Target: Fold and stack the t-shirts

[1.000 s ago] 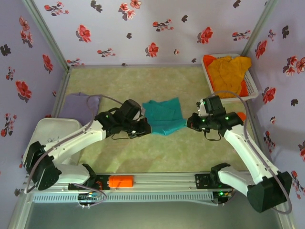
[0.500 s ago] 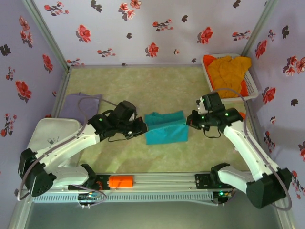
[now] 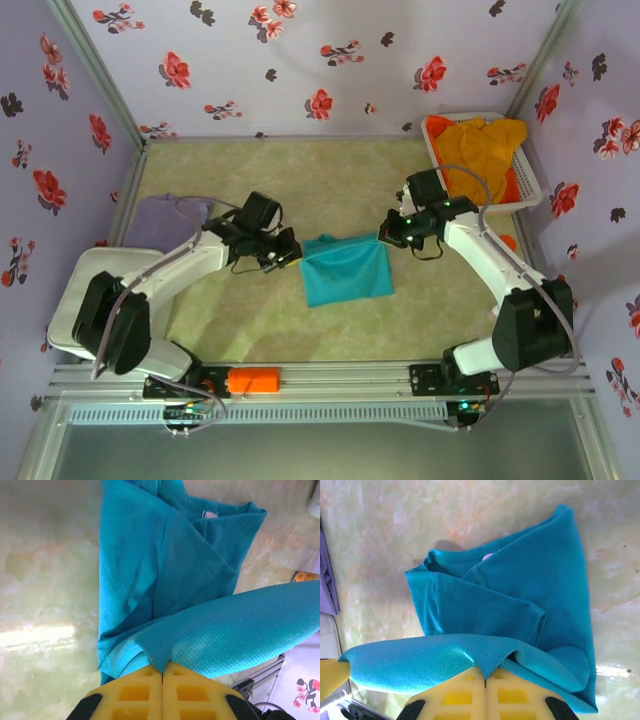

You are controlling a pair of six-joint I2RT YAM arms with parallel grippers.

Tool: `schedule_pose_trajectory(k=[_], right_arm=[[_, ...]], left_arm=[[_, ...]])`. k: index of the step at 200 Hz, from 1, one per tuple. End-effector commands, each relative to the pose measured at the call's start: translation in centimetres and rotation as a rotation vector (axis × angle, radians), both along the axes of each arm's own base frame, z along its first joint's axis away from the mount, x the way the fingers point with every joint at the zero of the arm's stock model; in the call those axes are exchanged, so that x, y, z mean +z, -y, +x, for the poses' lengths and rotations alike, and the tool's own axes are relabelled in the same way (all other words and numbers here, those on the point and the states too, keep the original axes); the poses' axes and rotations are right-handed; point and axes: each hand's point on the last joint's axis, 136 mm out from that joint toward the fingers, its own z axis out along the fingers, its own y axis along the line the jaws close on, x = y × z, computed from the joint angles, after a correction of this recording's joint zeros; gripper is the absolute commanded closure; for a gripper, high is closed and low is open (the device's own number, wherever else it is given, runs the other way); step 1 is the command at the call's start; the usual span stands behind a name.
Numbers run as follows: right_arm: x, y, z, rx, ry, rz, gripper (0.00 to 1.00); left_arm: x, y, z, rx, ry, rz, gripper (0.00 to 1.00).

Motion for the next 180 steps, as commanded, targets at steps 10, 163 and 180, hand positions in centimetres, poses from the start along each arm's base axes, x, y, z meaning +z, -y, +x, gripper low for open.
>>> schedule_pose_trajectory(k=[10, 163, 180], right_arm=[[0.2, 0.2, 2.5, -0.012, 0.038, 0.011, 1.00], [-3.6, 1.9, 6.9, -0.118, 0.000, 0.070, 1.00], [-3.9, 1.9, 7.3, -0.117, -0.007, 0.070, 1.00]], left_arm=[[0.8, 1.3, 2.4, -0.064, 0.052, -0.030, 1.00], [-2.8, 4.1, 8.2, -0.122, 0.012, -0.015, 0.97], [-3.3, 4.0, 8.7, -0.117, 0.005, -0.012, 0.95]])
